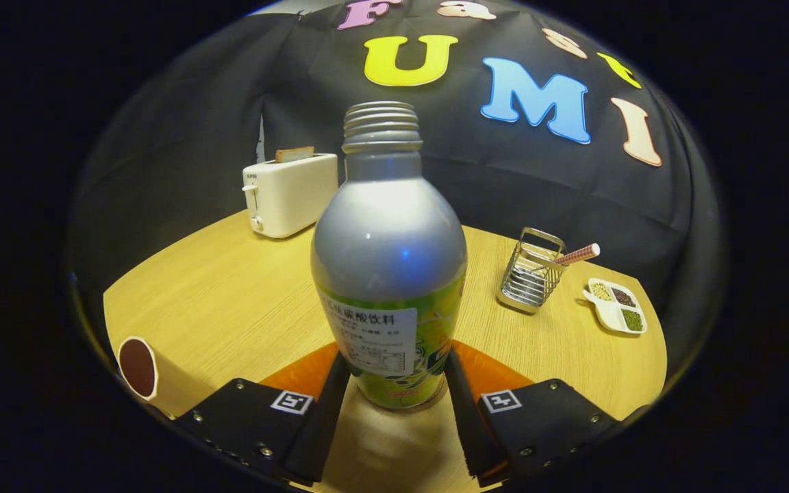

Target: Take the bottle from table, then pour the juice into the cup, finally place the bottle on the coaster

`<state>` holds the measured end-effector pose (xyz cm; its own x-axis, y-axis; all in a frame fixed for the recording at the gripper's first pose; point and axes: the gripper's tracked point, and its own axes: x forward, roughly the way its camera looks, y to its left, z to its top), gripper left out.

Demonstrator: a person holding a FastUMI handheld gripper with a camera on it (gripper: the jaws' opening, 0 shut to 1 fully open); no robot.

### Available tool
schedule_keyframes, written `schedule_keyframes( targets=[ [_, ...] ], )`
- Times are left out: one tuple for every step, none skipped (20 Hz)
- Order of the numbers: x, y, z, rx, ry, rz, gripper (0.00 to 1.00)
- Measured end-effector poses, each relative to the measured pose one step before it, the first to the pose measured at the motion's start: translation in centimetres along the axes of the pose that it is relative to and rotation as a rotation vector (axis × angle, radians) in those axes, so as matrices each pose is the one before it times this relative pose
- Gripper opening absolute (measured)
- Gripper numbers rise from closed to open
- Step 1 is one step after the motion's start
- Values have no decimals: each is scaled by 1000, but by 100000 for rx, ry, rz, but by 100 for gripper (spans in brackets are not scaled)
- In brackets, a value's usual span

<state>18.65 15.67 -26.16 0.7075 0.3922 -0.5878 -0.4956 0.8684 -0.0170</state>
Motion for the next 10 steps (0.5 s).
schedule_keyframes(
  targets=[
    [423, -174, -38, -287, -147, -658, 74],
    [452, -323, -175, -669, 66, -630, 75],
    [370, -79, -44, -211, -195, -73, 75],
    [354, -38, -380, 107, 477, -123, 75],
    [390, 70, -58, 866, 350, 320, 76],
    [325, 54, 208, 821, -664, -51, 76],
    [233, -16, 215, 465, -650, -17, 77],
    [369, -21, -160, 169, -192, -560, 77],
    [211, -11, -140, -10, 476, -438, 78],
    [30, -49, -94, -196, 565, -464, 78]
  ],
)
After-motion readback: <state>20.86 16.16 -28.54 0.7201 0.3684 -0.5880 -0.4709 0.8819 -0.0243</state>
